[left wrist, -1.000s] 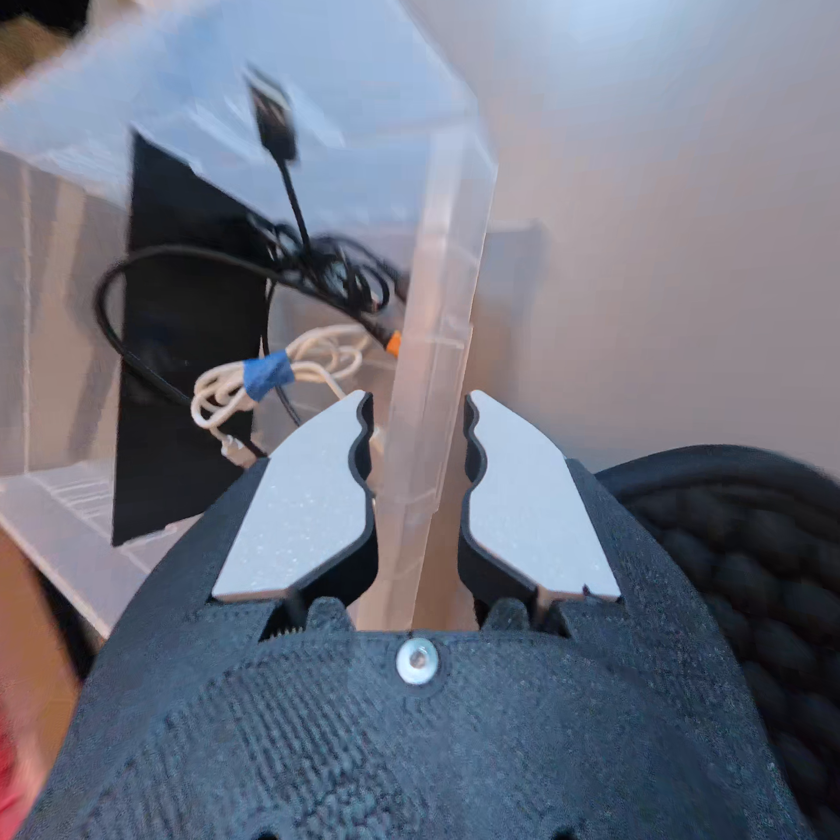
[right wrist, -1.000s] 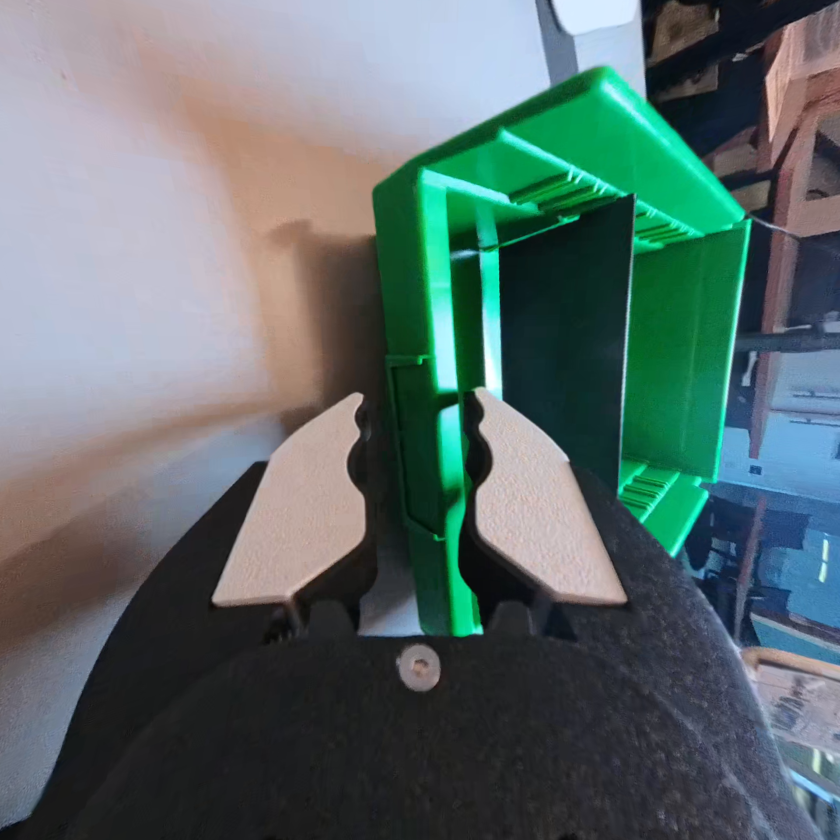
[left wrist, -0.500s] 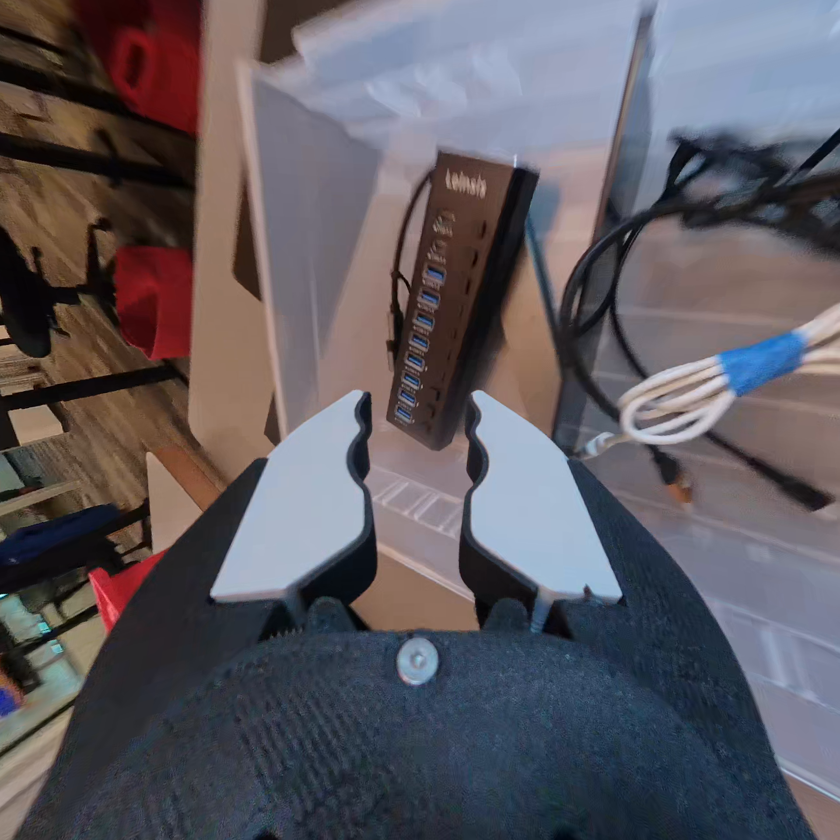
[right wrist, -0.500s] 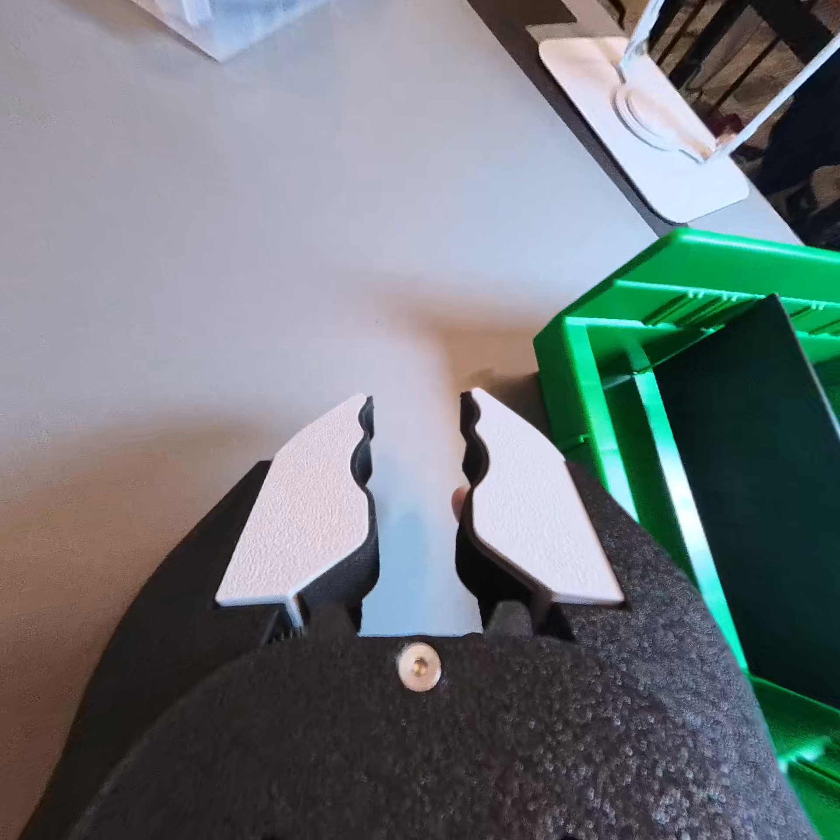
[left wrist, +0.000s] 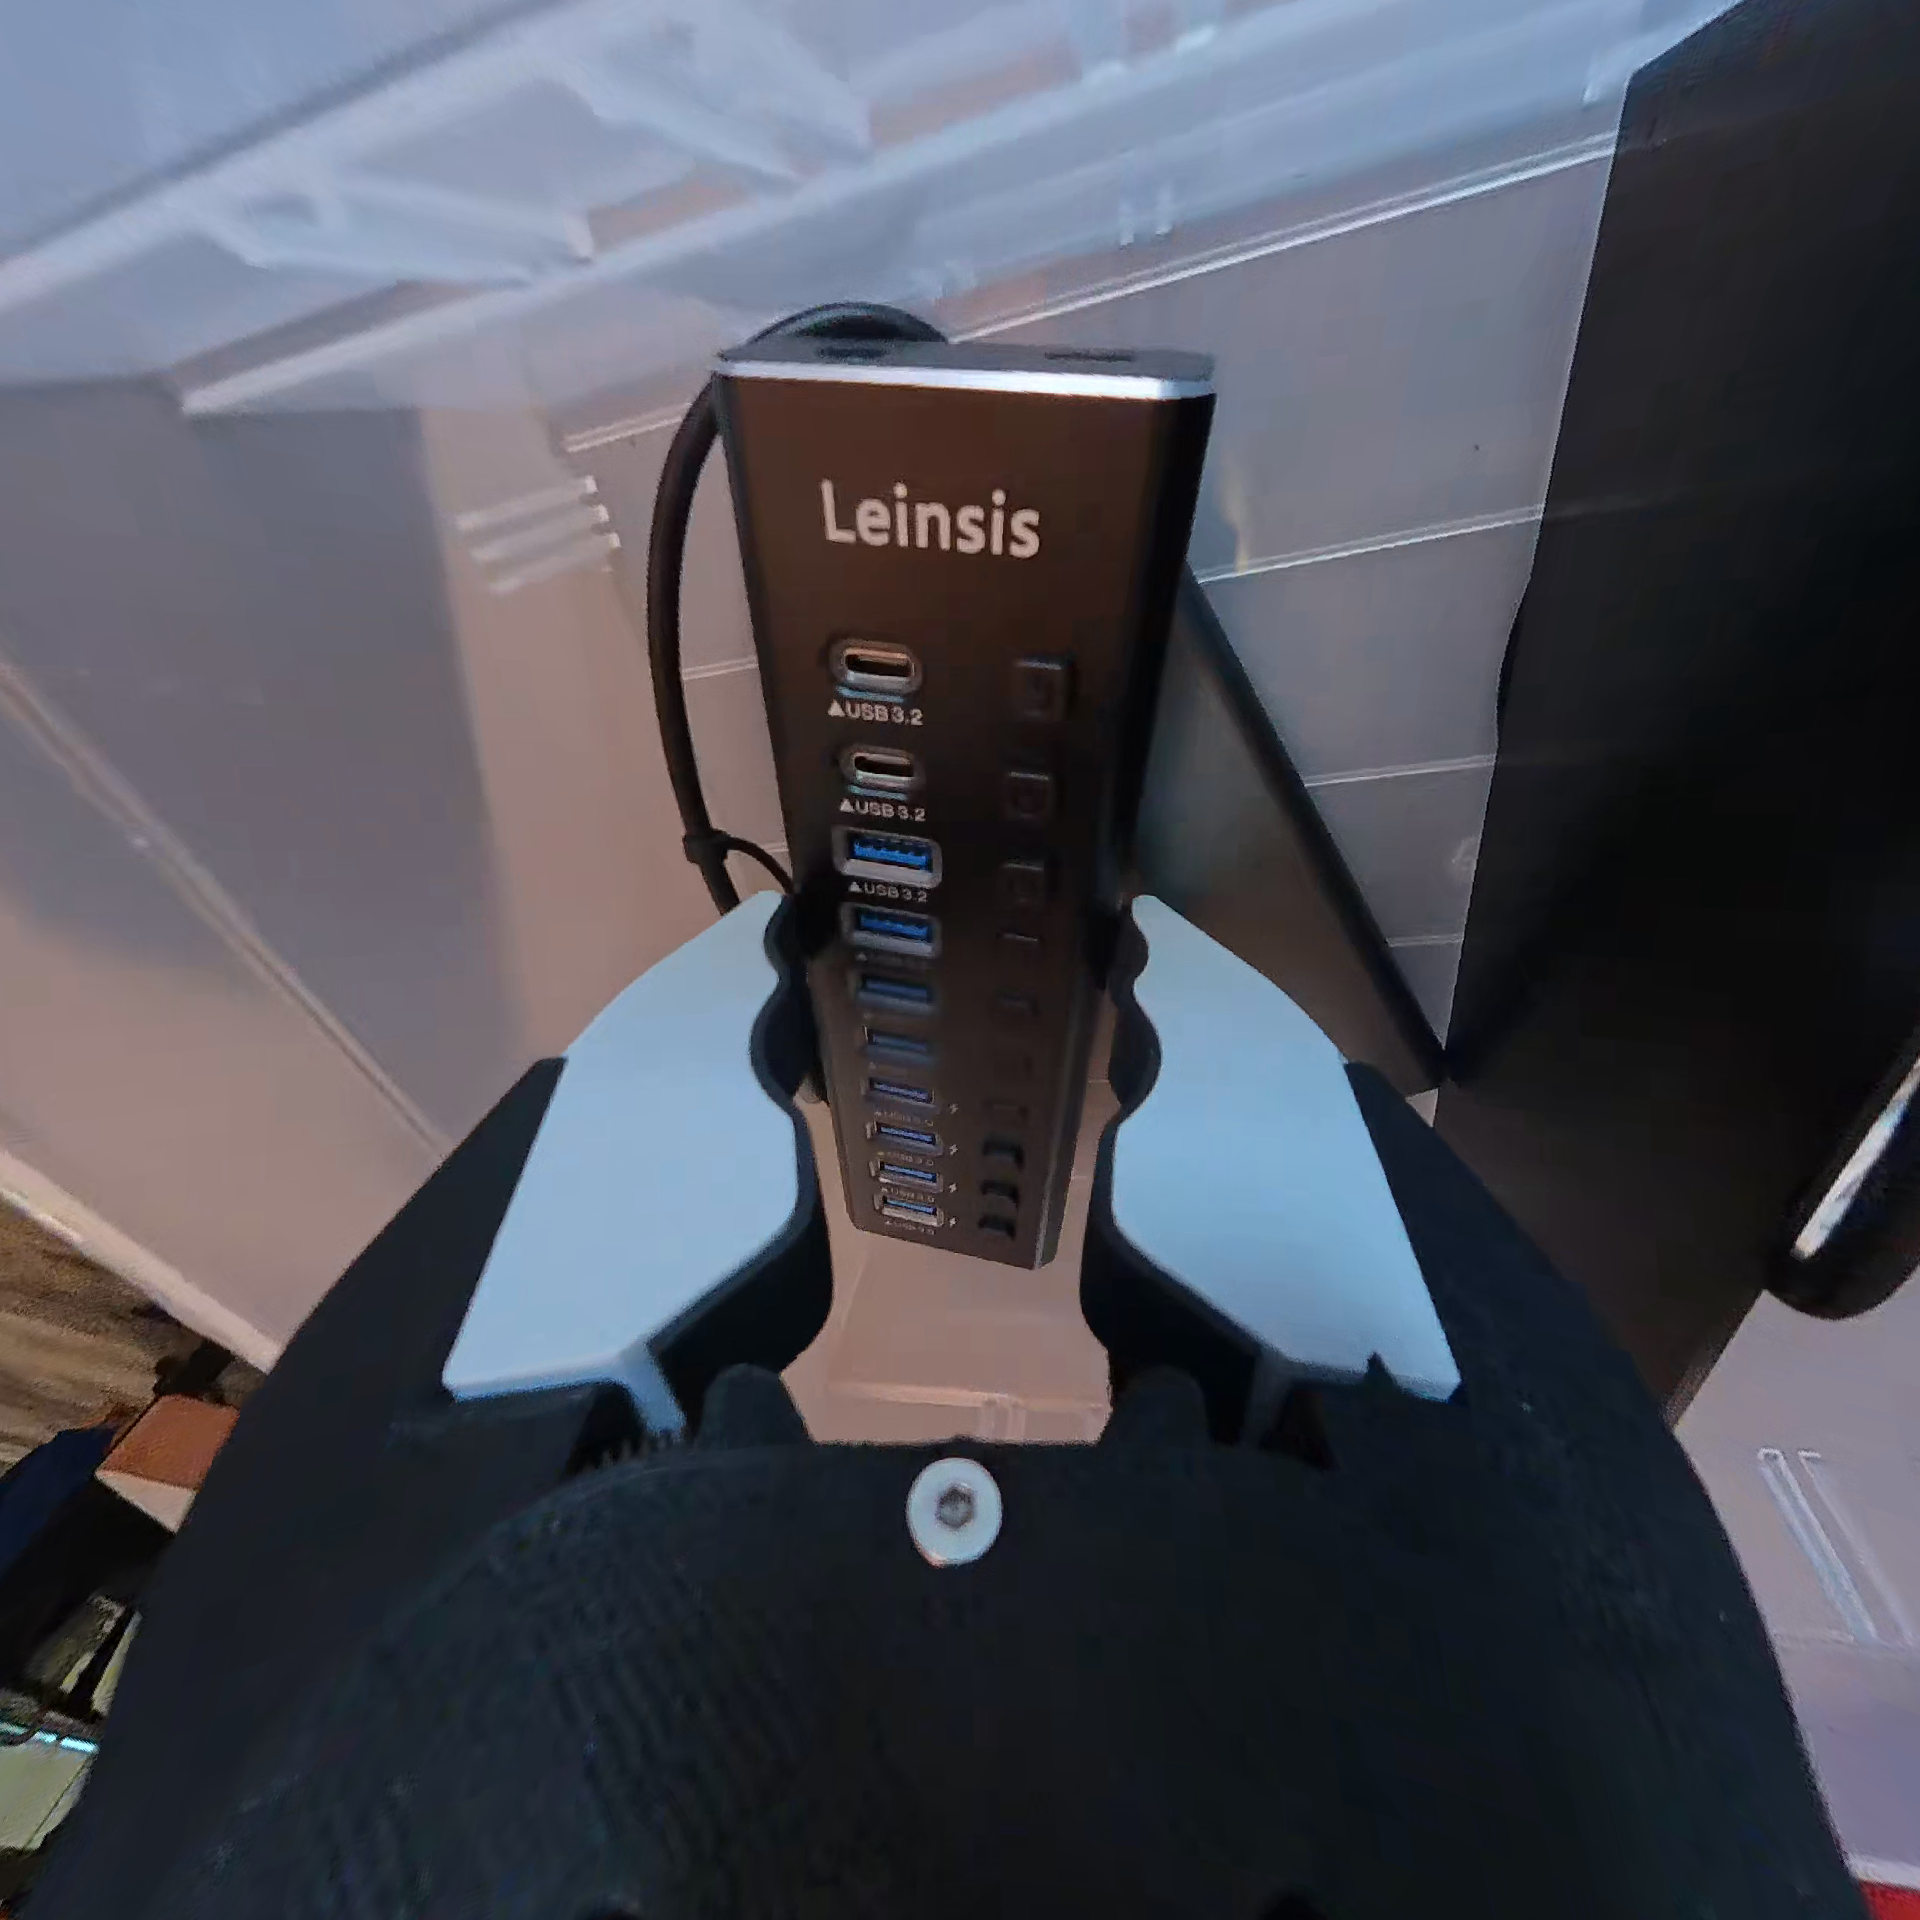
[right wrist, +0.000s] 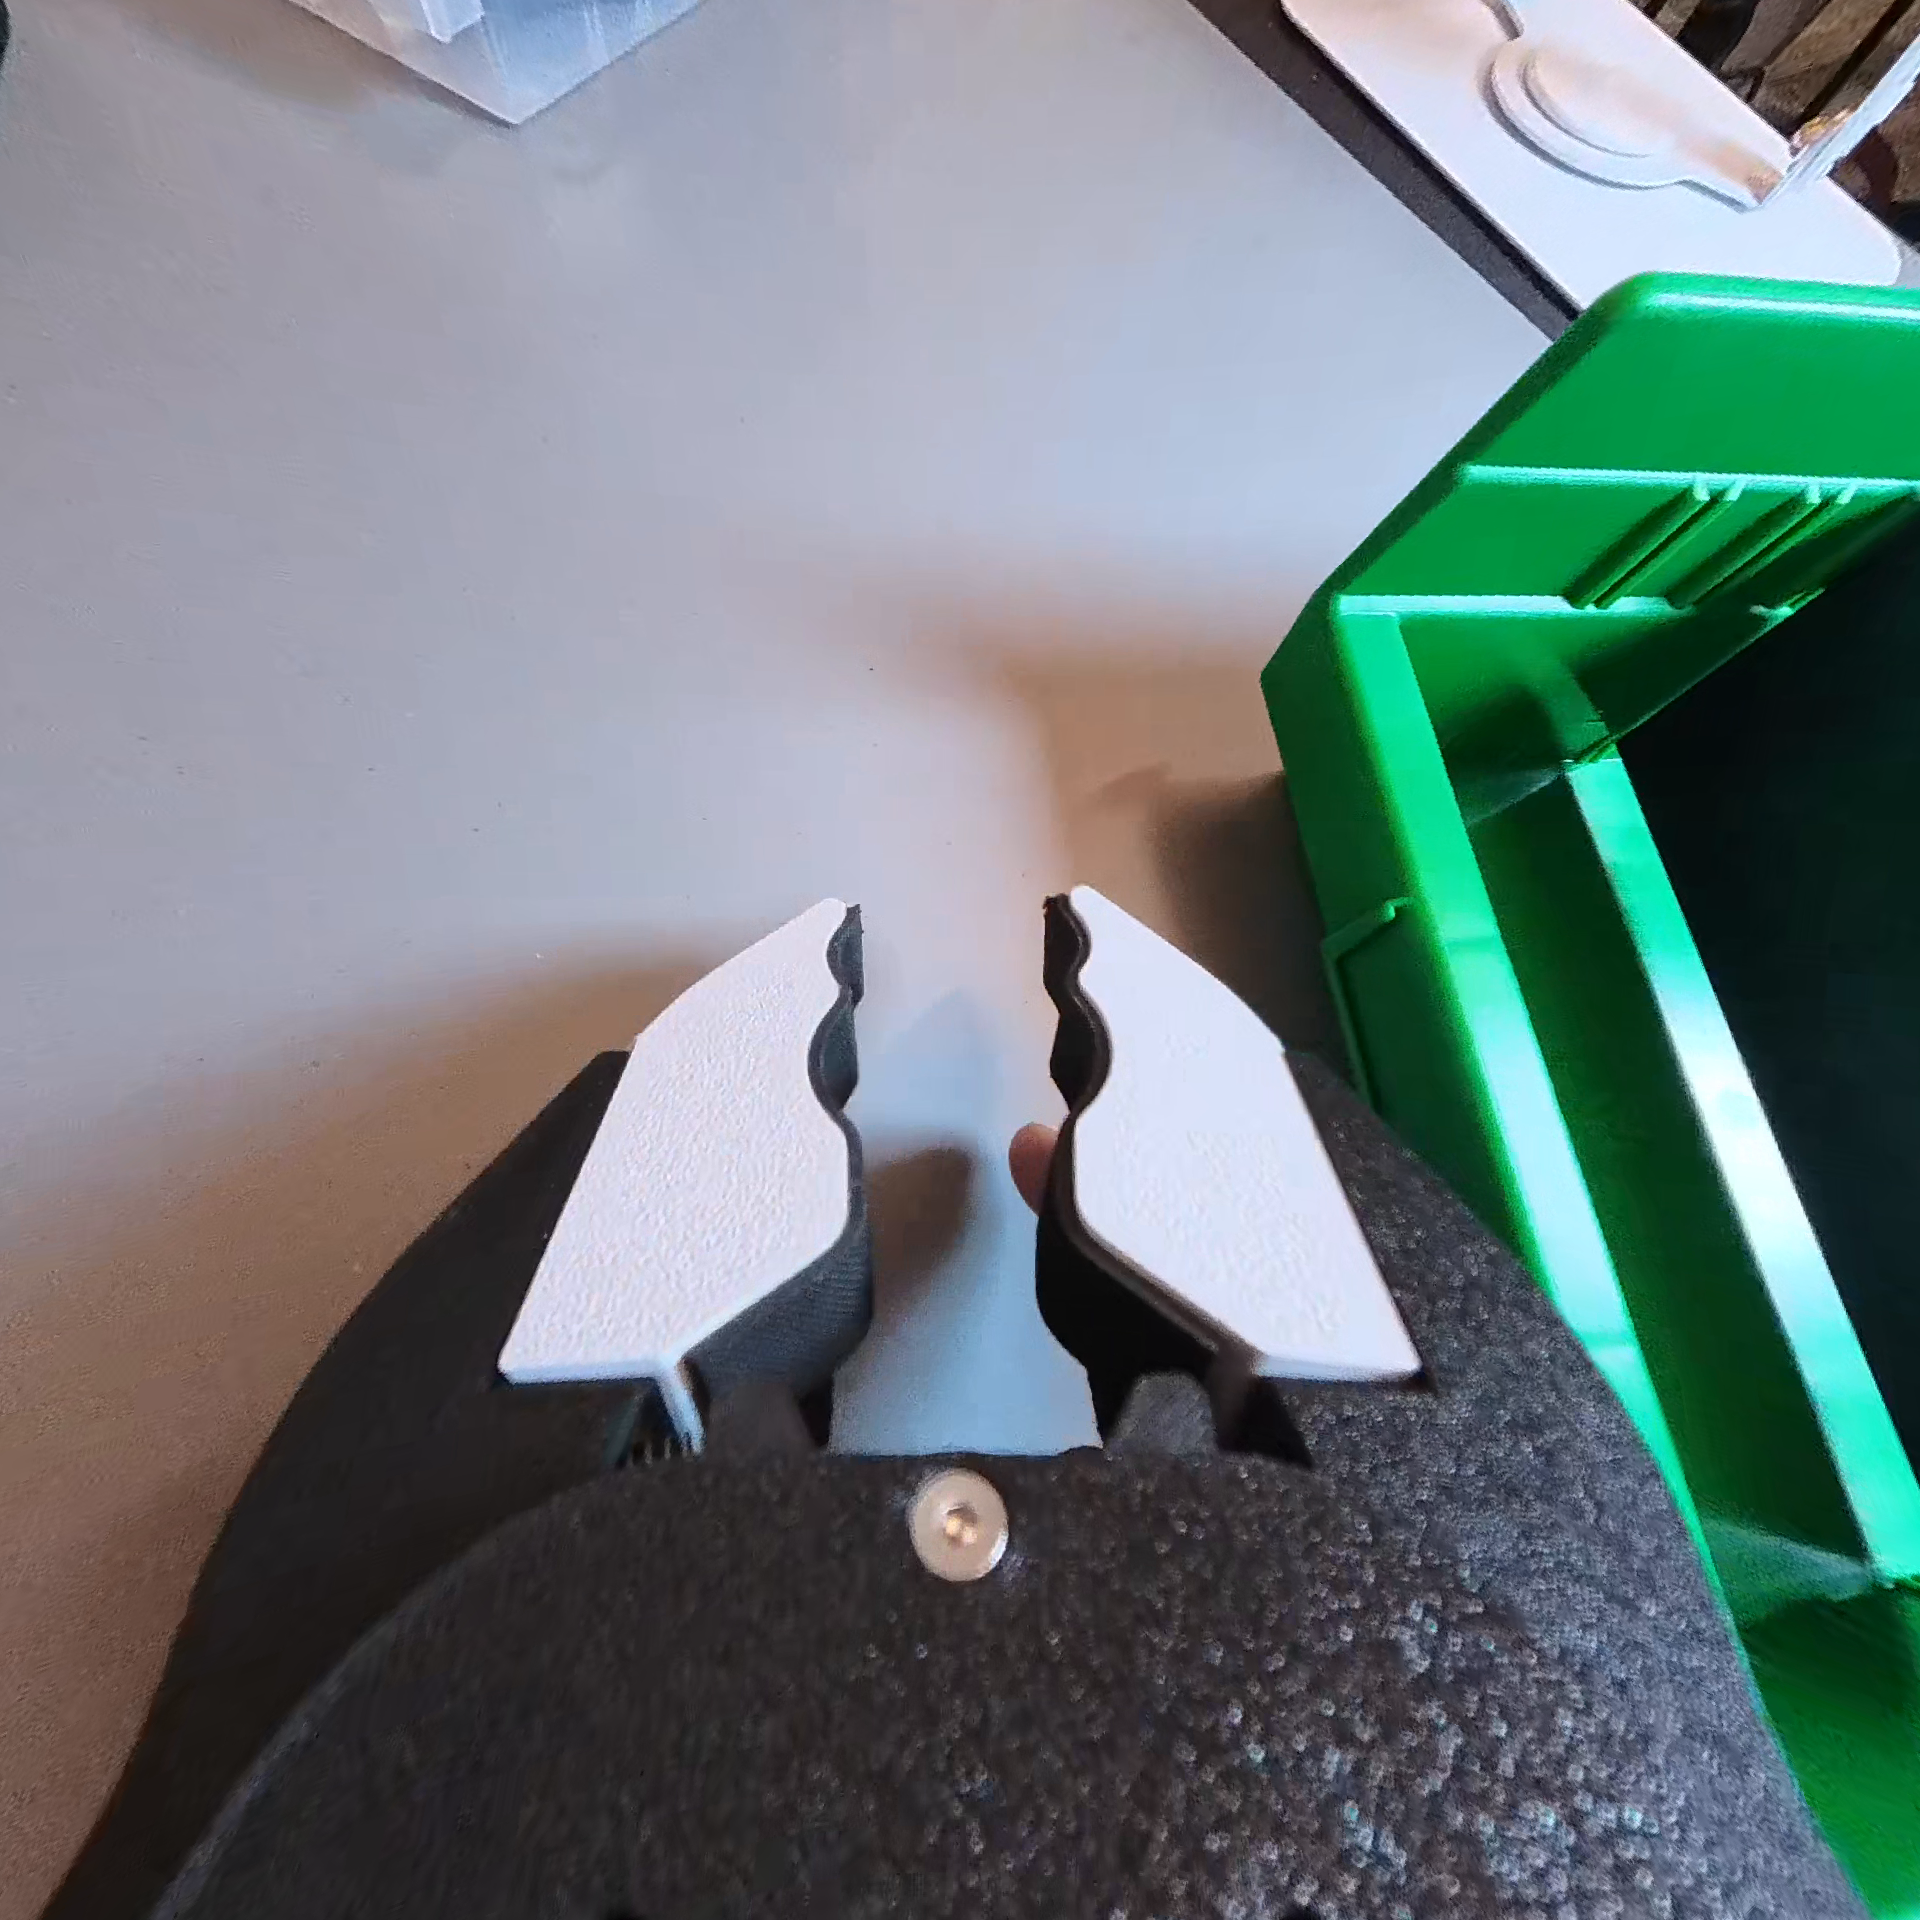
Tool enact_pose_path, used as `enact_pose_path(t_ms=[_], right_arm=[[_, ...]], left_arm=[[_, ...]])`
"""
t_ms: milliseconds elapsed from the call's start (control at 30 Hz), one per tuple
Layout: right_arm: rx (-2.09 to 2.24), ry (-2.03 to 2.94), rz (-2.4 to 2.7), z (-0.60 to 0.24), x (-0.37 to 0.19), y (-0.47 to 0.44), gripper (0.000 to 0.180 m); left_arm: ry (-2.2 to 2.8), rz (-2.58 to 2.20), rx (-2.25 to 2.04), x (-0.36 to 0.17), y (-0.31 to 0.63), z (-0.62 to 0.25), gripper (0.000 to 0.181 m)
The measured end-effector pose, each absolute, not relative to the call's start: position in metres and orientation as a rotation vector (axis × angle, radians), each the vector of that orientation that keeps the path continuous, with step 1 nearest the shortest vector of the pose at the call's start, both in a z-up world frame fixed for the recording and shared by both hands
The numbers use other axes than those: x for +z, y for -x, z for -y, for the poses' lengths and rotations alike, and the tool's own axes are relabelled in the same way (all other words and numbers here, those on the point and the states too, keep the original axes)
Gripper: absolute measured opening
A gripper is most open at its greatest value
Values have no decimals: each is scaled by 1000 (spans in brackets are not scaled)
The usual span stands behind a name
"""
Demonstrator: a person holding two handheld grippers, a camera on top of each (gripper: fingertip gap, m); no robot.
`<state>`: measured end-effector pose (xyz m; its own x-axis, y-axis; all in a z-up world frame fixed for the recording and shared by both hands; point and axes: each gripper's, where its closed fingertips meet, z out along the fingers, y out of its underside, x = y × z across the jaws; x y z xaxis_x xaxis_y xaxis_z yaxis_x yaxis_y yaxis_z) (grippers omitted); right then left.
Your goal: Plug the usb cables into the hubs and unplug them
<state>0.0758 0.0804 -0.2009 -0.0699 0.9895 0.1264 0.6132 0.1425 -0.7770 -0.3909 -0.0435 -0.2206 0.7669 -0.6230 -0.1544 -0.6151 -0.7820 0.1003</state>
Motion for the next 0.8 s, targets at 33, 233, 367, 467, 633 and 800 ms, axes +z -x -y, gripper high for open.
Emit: enact_pose_path(t_ms=[33,233,367,467,633,800], right_arm=[[724,1538,1765,-81,-201,-76,34],[765,1496,1738,-78,-192,-76,30],[833,1461,1701,-72,-180,-73,30],[899,1409,1661,-62,-167,-68,30],[1014,1310,1587,-33,-140,-53,37],[1063,1166,1570,8,-110,-33,60]], left_arm=[[-2917,1021,-269,-220,391,43,57],[-3113,996,-316,-189,386,43,57],[-3357,1033,-524,-121,372,35,57],[-3628,1080,-595,-58,331,26,58],[-4031,1210,-286,-2,212,19,57],[-4153,1343,805,-19,67,24,57]])
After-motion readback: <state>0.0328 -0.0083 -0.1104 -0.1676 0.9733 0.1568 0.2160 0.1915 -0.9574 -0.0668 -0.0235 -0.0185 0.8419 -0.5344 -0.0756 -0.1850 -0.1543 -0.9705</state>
